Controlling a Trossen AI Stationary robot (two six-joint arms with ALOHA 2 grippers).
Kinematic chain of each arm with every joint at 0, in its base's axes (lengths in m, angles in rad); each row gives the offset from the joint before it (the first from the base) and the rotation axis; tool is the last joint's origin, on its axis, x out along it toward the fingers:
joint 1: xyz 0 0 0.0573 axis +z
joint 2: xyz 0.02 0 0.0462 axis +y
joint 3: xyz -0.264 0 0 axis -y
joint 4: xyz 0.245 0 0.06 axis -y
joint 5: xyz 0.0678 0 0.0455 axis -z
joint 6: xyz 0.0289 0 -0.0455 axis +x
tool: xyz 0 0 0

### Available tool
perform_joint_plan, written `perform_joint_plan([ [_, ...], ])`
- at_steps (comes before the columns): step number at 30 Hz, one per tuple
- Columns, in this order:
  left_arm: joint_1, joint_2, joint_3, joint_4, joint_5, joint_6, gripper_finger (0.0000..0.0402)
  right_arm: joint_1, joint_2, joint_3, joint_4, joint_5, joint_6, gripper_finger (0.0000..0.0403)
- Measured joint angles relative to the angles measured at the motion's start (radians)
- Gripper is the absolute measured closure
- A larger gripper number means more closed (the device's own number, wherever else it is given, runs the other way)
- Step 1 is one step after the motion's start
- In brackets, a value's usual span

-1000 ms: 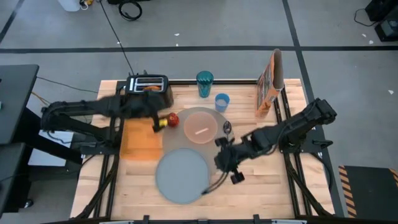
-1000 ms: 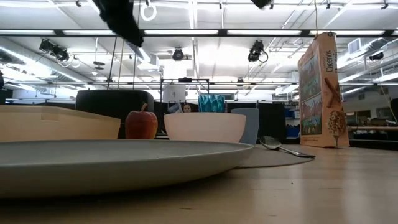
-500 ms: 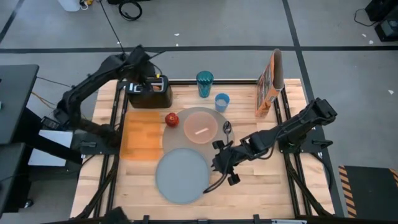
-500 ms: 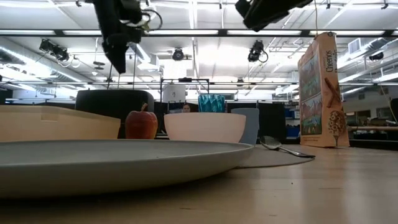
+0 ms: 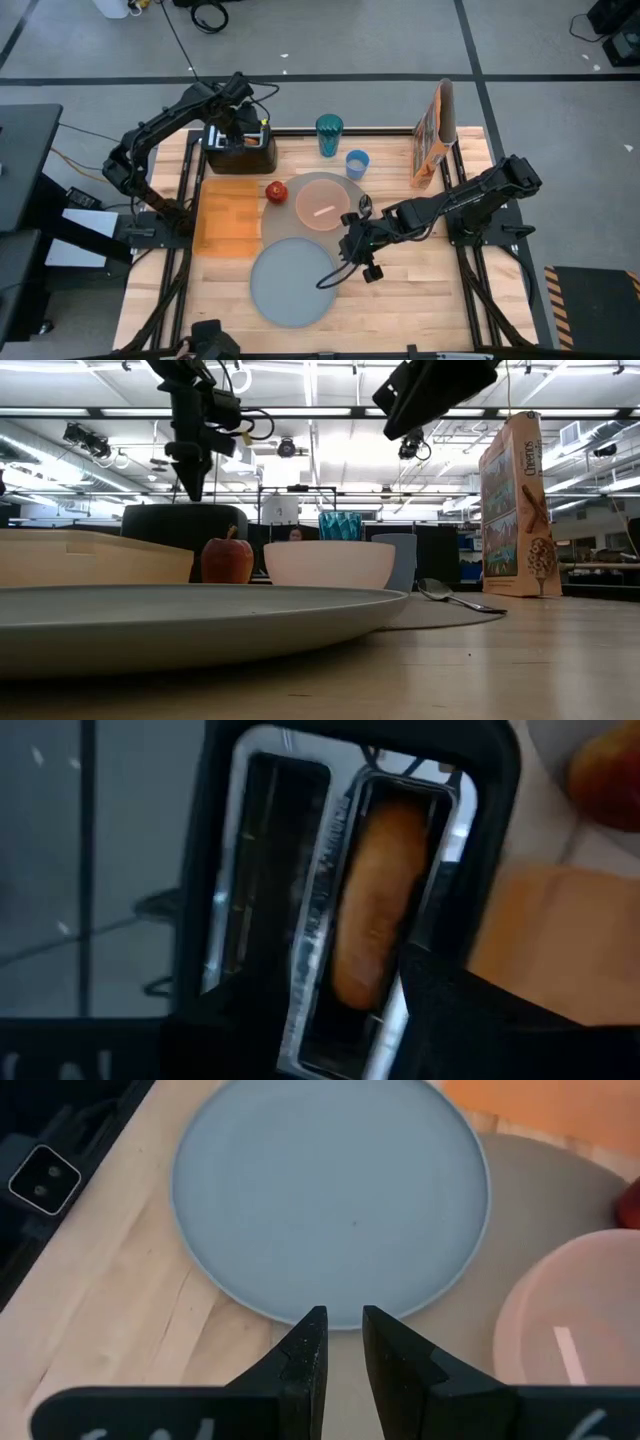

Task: Arrange a breakfast setting
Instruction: Put the bagel on the blue plate on the gray placemat

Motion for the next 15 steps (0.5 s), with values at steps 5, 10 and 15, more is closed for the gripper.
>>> perform_joint_plan([
  [5,0.000,0.000,0.000,-0.004,0.000,0.114,0.0214,-0.009,0.000,0.000,0.000,-0.023,0.003,0.0328],
  [10,0.009,0.013,0.000,0.003,0.024,0.163,0.0214,-0.009,0.000,0.000,0.015,-0.023,0.029,0.0328],
  [15,0.015,0.075,0.000,0.001,0.032,0.169,0.0214,-0.009,0.000,0.000,0.015,-0.023,0.056,0.0328],
])
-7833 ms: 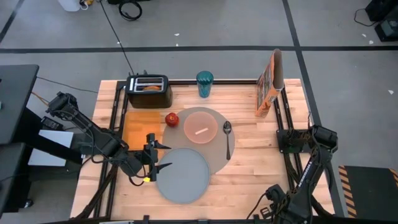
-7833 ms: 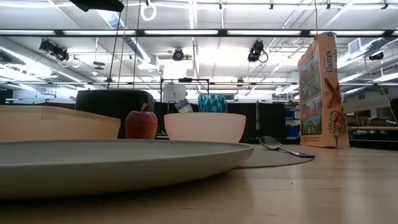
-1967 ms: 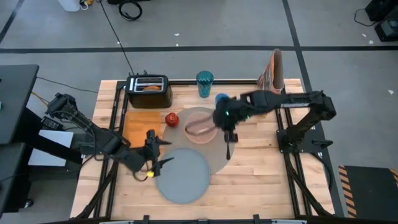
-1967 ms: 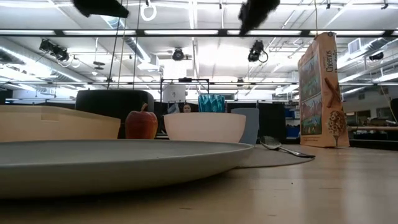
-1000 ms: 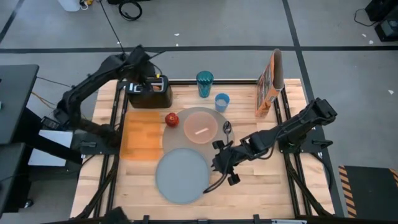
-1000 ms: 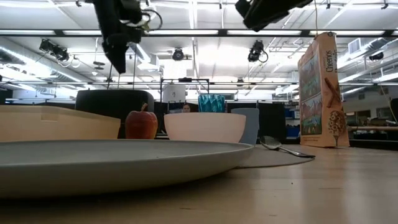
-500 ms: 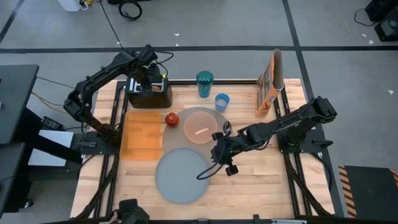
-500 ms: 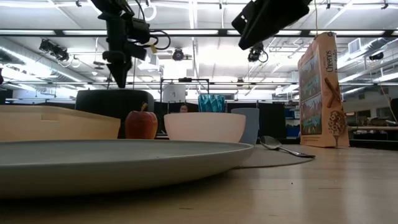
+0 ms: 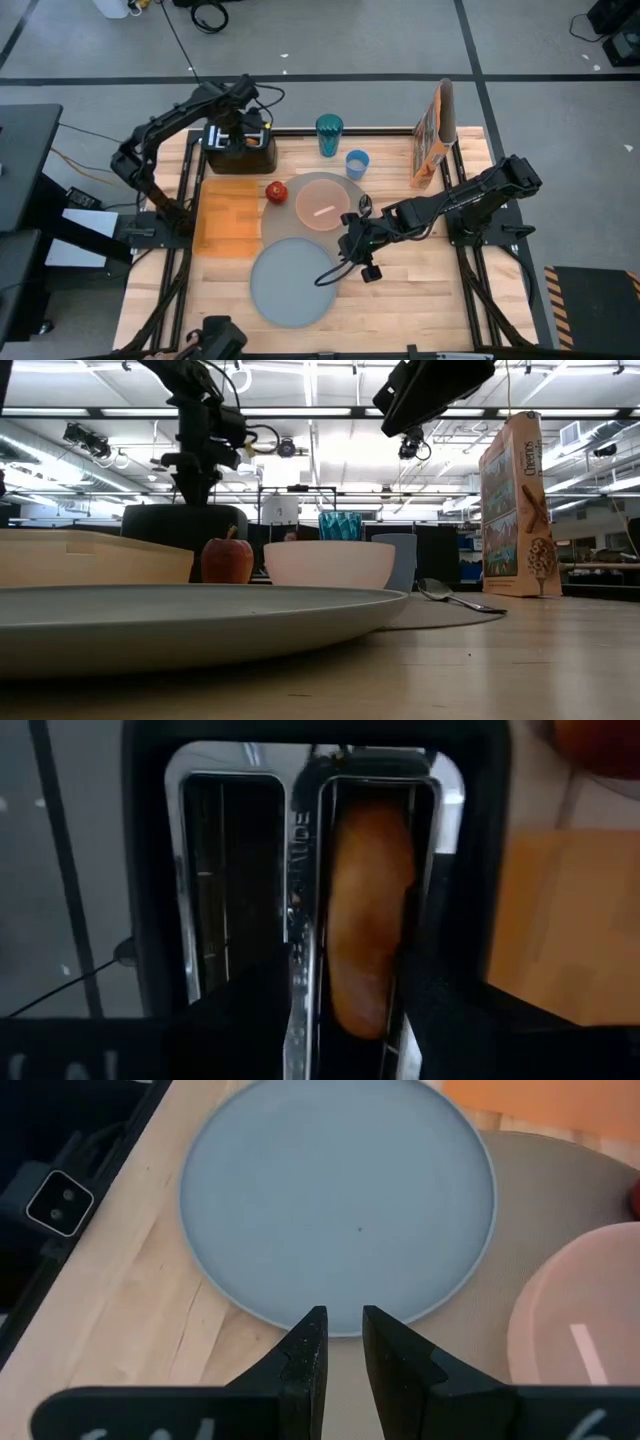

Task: Arrange a breakfast setting
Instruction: Put the bagel on the blue plate on the gray placemat

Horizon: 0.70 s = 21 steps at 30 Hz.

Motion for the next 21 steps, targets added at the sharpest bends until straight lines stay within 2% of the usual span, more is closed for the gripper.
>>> perform_joint_plan([
  [8,-0.003,0.029,0.005,0.000,-0.005,0.000,0.0223,0.000,0.000,0.000,0.000,0.001,0.008,0.0328],
  [21,-0.008,0.030,-0.002,-0.012,0.022,-0.001,0.0343,-0.025,0.000,0.000,0.000,0.006,-0.010,0.0328],
])
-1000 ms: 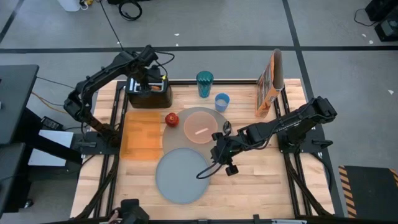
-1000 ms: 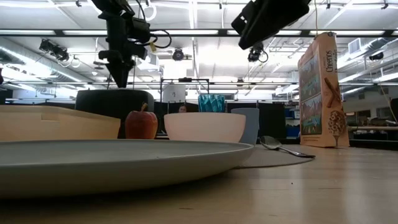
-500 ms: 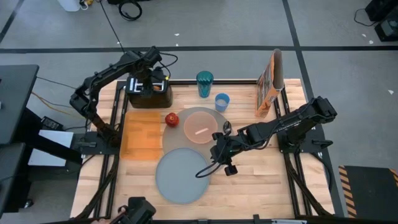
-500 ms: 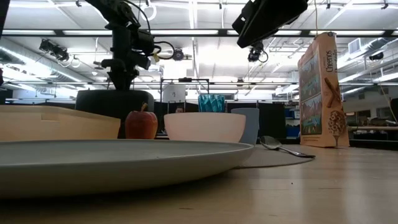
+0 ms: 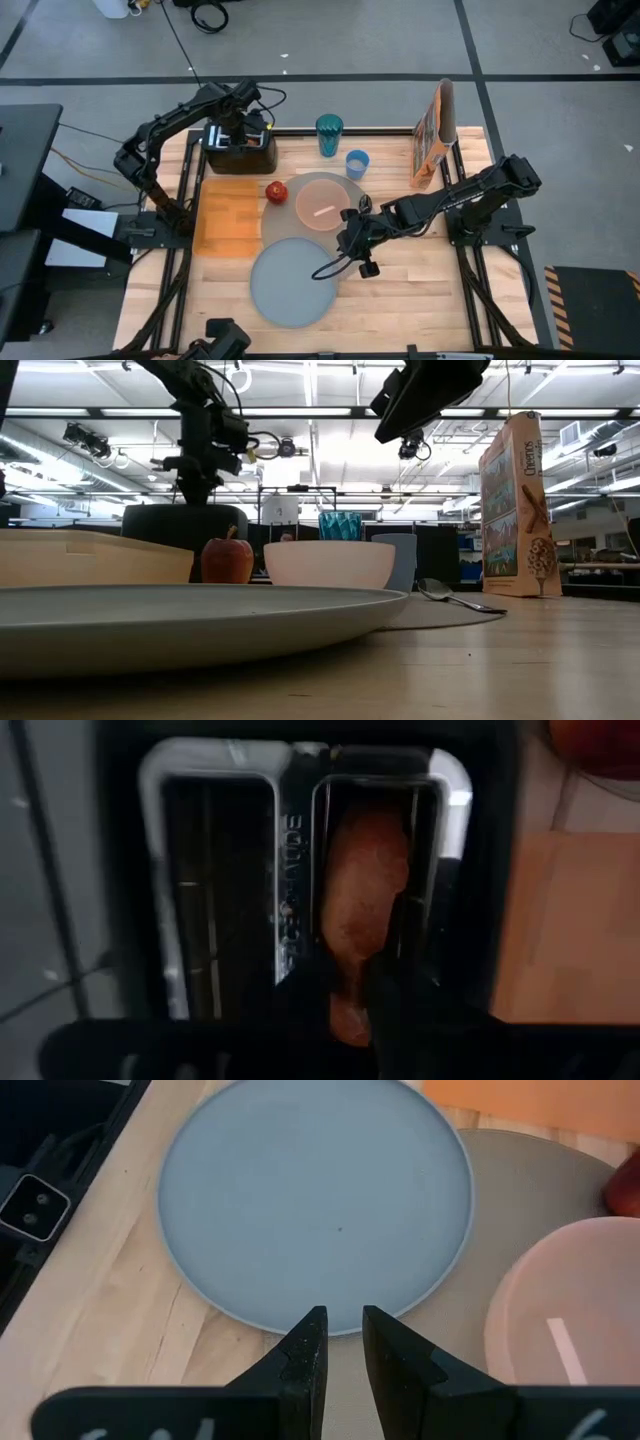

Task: Arrange a breakfast setting
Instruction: Put the bagel on the blue plate on the gray placemat

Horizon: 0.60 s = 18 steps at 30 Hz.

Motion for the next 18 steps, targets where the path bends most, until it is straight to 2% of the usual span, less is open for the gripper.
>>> perform_joint_plan([
  [6,-0.016,-0.001,0.000,-0.018,-0.001,-0.047,0.0378,0.000,0.000,0.000,-0.001,0.000,-0.001,0.0328],
  [18,-0.057,-0.088,0.000,-0.035,-0.048,-0.073,0.0379,-0.001,0.000,0.000,0.000,0.000,-0.001,0.0328],
])
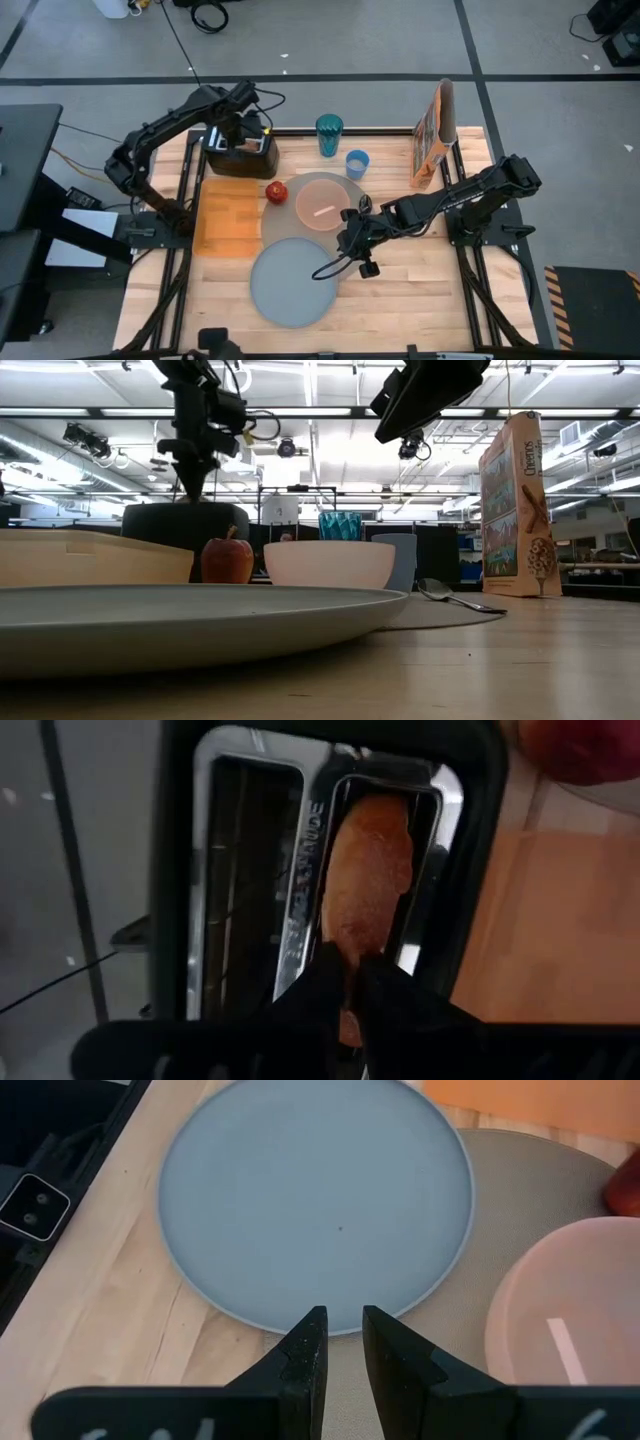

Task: Arrange a breakfast setting
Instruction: Put the bagel on the blue plate on the gray placemat

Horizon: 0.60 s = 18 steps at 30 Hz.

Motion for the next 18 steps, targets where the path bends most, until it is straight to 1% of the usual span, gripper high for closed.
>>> perform_joint_plan([
  [6,-0.006,-0.084,0.000,0.002,-0.051,-0.024,0.0379,-0.007,0.000,0.000,0.005,0.000,0.000,0.0328],
  [12,-0.014,-0.180,0.001,0.013,-0.064,-0.053,0.0379,-0.032,0.000,0.000,0.030,0.011,0.000,0.0328],
  [14,-0.019,-0.215,0.001,0.029,-0.071,-0.070,0.0378,-0.042,0.000,0.000,0.031,0.053,0.000,0.0328],
  [18,-0.040,-0.295,0.002,0.057,-0.084,-0.107,0.0378,-0.064,0.000,0.000,0.027,0.175,0.002,0.0328],
])
